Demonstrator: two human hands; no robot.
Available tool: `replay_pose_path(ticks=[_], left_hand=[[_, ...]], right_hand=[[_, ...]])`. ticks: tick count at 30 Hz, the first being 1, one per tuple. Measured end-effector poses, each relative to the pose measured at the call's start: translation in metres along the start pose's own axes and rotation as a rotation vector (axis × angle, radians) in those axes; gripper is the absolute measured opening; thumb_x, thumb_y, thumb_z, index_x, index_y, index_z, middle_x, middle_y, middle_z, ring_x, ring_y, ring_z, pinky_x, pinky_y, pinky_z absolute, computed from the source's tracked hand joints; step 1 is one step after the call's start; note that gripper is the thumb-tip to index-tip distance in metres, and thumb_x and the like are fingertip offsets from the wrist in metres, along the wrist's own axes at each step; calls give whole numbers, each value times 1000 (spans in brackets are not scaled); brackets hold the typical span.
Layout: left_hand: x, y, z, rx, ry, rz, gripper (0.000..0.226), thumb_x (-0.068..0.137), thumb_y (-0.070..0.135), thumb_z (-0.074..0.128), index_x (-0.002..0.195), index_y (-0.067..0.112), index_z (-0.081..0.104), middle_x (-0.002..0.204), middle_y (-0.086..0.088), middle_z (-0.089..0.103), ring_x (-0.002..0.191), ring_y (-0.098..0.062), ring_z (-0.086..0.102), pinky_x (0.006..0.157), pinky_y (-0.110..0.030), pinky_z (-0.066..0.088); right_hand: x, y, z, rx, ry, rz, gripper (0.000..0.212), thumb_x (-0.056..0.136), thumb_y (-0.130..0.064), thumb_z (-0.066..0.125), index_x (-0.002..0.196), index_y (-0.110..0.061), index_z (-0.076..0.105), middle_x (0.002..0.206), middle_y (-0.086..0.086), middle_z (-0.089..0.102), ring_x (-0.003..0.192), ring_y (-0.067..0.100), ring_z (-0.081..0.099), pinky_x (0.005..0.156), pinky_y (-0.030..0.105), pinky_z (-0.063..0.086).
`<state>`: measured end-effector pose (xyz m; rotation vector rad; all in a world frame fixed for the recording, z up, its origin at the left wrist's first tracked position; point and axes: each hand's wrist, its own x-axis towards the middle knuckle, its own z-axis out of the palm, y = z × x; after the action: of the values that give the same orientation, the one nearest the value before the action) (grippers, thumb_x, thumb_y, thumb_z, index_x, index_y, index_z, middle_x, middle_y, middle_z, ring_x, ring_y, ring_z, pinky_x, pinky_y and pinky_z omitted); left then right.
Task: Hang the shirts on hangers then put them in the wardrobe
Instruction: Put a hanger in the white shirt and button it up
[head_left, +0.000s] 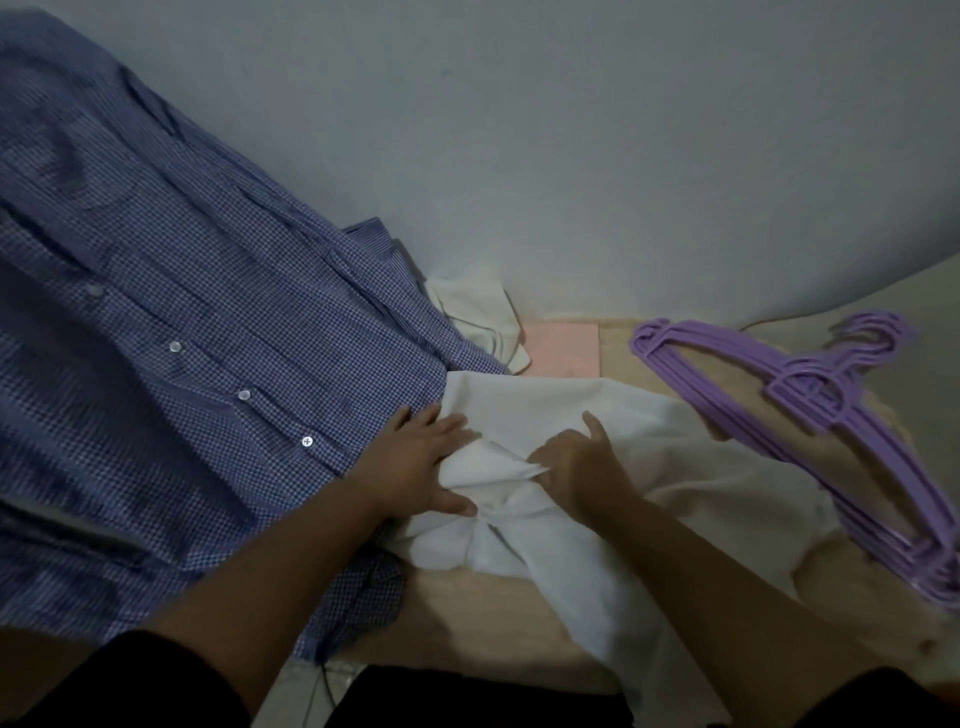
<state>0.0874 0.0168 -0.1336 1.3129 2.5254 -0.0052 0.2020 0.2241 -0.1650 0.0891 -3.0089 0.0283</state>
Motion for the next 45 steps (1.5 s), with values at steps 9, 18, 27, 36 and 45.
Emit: replay_pose_path(ticks=[9, 18, 27, 36, 45], left_hand=[[4, 29, -7, -44, 65, 16, 72, 81, 60, 62, 143, 31, 42, 152, 11, 37, 147, -12, 14, 117, -40, -7], [2, 52, -19, 31, 48, 21, 65, 88, 52, 58, 144, 23, 40, 152, 1, 37, 139, -16, 32, 113, -36, 23], [5, 31, -19, -112, 67, -150, 84, 81, 55, 66, 145, 19, 27, 153, -5, 30, 136, -26, 35, 108, -40, 32], [19, 11, -32, -708, 169, -353, 27, 85, 21, 70, 112, 18, 70, 102, 3, 71, 99, -15, 65, 83, -22, 48], [6, 46, -65, -1337, -1, -156, 16, 97, 8, 52, 91, 2, 66, 69, -6, 64, 57, -12, 53, 55, -21, 44]], right_hand=[[-78, 112, -40, -88, 43, 250, 33, 69, -34, 42, 58, -18, 69, 57, 5, 62, 61, 29, 65, 80, 60, 46], [-105, 130, -72, 116, -179, 474, 57, 71, -41, 55, 124, -23, 59, 126, 6, 57, 121, 28, 48, 106, 51, 29], [-18, 31, -36, 106, 143, 58, 45, 69, -43, 57, 100, -15, 71, 101, 6, 69, 95, 28, 65, 85, 50, 47], [15, -7, -20, 223, 193, 87, 41, 66, -40, 64, 95, -12, 73, 97, 9, 70, 84, 32, 66, 67, 45, 51], [15, -44, -73, 728, -95, 437, 83, 63, -78, 57, 131, -29, 51, 124, -1, 61, 116, 19, 55, 99, 37, 43]])
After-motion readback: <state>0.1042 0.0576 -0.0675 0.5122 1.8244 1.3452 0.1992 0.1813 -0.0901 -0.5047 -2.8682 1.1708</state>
